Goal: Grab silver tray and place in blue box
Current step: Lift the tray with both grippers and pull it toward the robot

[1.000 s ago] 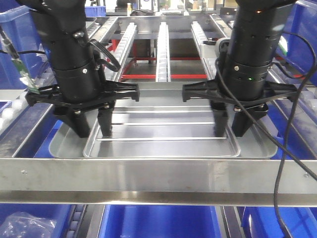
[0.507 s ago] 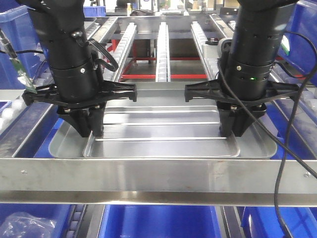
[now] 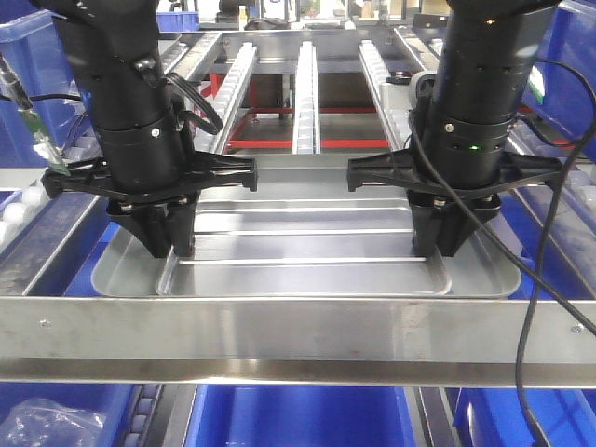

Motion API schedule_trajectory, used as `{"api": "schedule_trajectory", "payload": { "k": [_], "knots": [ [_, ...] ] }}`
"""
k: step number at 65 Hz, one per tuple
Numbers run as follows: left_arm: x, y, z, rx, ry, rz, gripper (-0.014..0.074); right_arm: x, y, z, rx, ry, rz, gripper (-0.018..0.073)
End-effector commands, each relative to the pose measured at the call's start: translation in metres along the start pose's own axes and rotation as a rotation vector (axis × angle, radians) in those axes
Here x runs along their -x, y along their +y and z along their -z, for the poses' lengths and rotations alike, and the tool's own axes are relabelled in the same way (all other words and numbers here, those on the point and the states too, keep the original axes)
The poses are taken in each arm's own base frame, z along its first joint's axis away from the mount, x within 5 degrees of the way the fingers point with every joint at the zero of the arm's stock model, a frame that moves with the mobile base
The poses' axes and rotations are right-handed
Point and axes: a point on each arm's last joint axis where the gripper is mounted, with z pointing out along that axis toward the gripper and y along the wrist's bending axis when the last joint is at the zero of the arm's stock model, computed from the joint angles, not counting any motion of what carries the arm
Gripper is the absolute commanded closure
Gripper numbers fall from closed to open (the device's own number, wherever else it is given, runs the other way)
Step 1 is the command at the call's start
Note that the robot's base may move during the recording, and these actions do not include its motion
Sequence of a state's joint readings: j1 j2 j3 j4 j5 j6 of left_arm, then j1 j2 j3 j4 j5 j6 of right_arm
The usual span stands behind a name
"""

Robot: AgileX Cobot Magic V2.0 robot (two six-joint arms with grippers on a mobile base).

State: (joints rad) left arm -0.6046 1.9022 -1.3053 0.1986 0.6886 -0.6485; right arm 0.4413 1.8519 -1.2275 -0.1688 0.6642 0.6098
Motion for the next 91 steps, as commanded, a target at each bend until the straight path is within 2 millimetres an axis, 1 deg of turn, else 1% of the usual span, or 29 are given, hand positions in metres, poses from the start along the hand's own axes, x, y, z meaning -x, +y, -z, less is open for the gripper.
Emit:
{"api": "schedule_trajectory", "payload": {
  "k": [1,4,8,11,17,25,30,36,46,54,57,67,72,75,81,91],
  "knots": [
    [0.006,-0.001,0.015,-0.013,-0.032,0.013,0.0607,0.015,0.004,0.023,0.047,-0.095,-0.001,0.0494],
    [0.009,-0.001,0.019,-0.01,-0.034,0.016,0.0607,0.016,0.004,0.026,0.039,-0.086,-0.005,0.0494],
    [0.013,-0.001,0.03,0.006,-0.032,0.016,0.0607,0.021,0.004,0.038,0.031,-0.084,-0.03,0.0494],
    [0.017,0.001,0.04,0.021,-0.043,0.008,0.0607,0.023,0.004,0.05,0.032,-0.092,-0.043,0.0494],
    [0.024,0.003,0.068,0.027,-0.08,0.012,0.0607,0.027,0.004,0.074,0.049,-0.127,-0.075,0.0494],
    [0.026,0.007,0.103,-0.007,-0.135,0.032,0.0607,0.02,0.01,0.099,0.077,-0.149,-0.09,0.0494],
    [0.022,0.007,0.119,-0.018,-0.142,0.035,0.0607,0.013,0.015,0.113,0.099,-0.176,-0.08,0.0494],
    [0.013,0.007,0.133,-0.011,-0.128,0.023,0.0607,0.001,0.021,0.126,0.108,-0.195,-0.086,0.0494],
    [-0.01,0.001,0.146,-0.028,-0.136,0.023,0.0607,-0.023,0.024,0.138,0.094,-0.215,-0.08,0.0494],
    [-0.042,-0.005,0.151,-0.054,-0.128,0.008,0.0607,-0.046,0.022,0.147,0.111,-0.205,-0.073,0.0494],
    [-0.055,-0.006,0.156,-0.055,-0.143,0.009,0.0607,-0.058,0.02,0.149,0.119,-0.197,-0.074,0.0494],
    [-0.089,-0.008,0.167,-0.066,-0.175,0.012,0.0607,-0.091,0.013,0.16,0.151,-0.195,-0.086,0.0494],
    [-0.103,-0.009,0.172,-0.084,-0.182,0.013,0.0607,-0.107,0.009,0.161,0.145,-0.204,-0.104,0.0494],
    [-0.108,-0.008,0.175,-0.089,-0.186,0.007,0.0607,-0.116,0.008,0.163,0.151,-0.217,-0.096,0.0494],
    [-0.11,-0.007,0.177,-0.094,-0.191,0.001,0.0607,-0.127,0.009,0.165,0.152,-0.238,-0.068,0.0494],
    [-0.111,-0.008,0.177,-0.096,-0.188,0.001,0.0607,-0.131,0.011,0.166,0.142,-0.24,-0.045,0.0494]
  ]
}}
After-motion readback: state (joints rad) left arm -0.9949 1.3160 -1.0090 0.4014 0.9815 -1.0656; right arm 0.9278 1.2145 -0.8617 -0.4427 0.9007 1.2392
